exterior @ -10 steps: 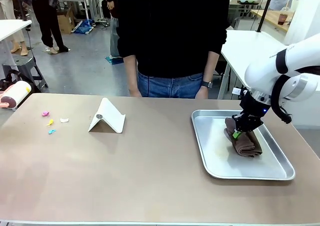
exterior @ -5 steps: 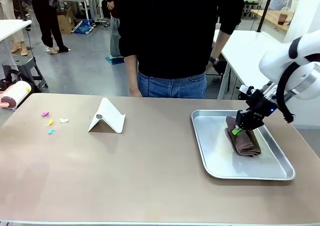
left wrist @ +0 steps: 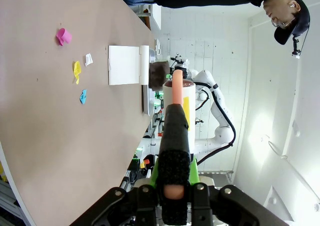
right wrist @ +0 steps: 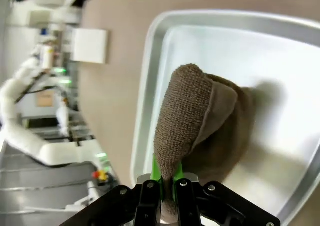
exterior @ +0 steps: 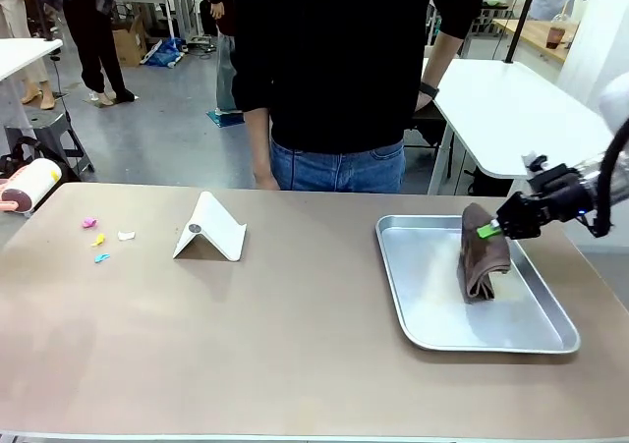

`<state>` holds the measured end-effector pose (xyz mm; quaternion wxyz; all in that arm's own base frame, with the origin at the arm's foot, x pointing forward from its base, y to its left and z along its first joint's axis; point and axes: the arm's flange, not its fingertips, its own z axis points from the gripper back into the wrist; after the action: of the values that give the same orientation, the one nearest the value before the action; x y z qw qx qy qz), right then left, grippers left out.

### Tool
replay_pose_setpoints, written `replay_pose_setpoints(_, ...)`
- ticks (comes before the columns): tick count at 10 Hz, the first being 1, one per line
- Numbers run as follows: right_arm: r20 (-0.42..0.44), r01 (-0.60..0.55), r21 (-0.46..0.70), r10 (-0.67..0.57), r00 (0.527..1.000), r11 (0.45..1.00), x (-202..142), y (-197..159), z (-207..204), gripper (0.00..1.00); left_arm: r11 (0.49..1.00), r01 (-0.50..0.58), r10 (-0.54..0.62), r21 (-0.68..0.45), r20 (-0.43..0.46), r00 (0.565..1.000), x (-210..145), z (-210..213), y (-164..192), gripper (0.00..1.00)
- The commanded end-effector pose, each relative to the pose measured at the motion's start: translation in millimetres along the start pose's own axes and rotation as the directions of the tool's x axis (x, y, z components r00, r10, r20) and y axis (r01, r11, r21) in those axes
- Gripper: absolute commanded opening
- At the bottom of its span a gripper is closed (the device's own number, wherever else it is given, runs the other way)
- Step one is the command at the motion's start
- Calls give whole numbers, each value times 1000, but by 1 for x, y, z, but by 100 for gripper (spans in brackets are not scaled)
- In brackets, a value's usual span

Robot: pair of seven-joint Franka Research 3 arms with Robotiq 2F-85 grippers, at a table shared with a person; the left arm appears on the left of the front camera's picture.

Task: Clean the surface of the table.
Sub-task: If a person points to the right, clean the right side of the table with your right hand, and if they point to the left, clean the left side with your left hand.

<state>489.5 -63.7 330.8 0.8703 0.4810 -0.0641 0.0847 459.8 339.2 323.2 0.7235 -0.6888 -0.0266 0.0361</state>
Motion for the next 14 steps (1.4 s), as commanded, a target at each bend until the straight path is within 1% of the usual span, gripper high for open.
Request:
replay_pose_setpoints(1, 61, -98, 227, 86, 994, 969, -10, -15, 21, 9, 1000, 13, -13, -5, -1, 1000, -2, 0, -4, 0)
replay_pose_setpoints(3, 101, -158, 375, 129, 986, 914, -21, -32, 43, 9, 1000, 13, -13, -5, -1, 1000, -2, 0, -4, 0)
replay_pose_setpoints(5, 162, -196, 492, 132, 978, 848, -33, -52, 69, 9, 1000, 13, -13, -5, -1, 1000, -2, 0, -4, 0)
replay_pose_setpoints(6, 197, -206, 533, 116, 974, 821, -40, -61, 83, 9, 1000, 13, -13, -5, -1, 1000, -2, 0, -4, 0)
replay_pose_setpoints(8, 273, -125, 498, -18, 962, 858, -57, -72, 104, 9, 1000, 13, -13, -5, -1, 1000, -2, 0, -4, 0)
replay_pose_setpoints(9, 291, -120, 487, -31, 956, 865, -63, -75, 106, 9, 1000, 13, -13, -5, -1, 1000, -2, 0, -4, 0)
replay_pose_setpoints(10, 293, -129, 477, -18, 956, 869, -65, -77, 105, 9, 1000, 13, -13, -5, -1, 1000, -2, 0, -4, 0)
replay_pose_setpoints(12, 261, -96, 422, -20, 965, 901, -60, -75, 94, 9, 1000, 13, -13, -5, -1, 1000, -2, 0, -4, 0)
replay_pose_setpoints(13, 272, -138, 469, 6, 962, 873, -71, -88, 112, 9, 1000, 13, -13, -5, -1, 1000, -2, 0, -4, 0)
replay_pose_setpoints(14, 272, -138, 469, 6, 962, 873, -71, -88, 112, 9, 1000, 13, -13, -5, -1, 1000, -2, 0, -4, 0)
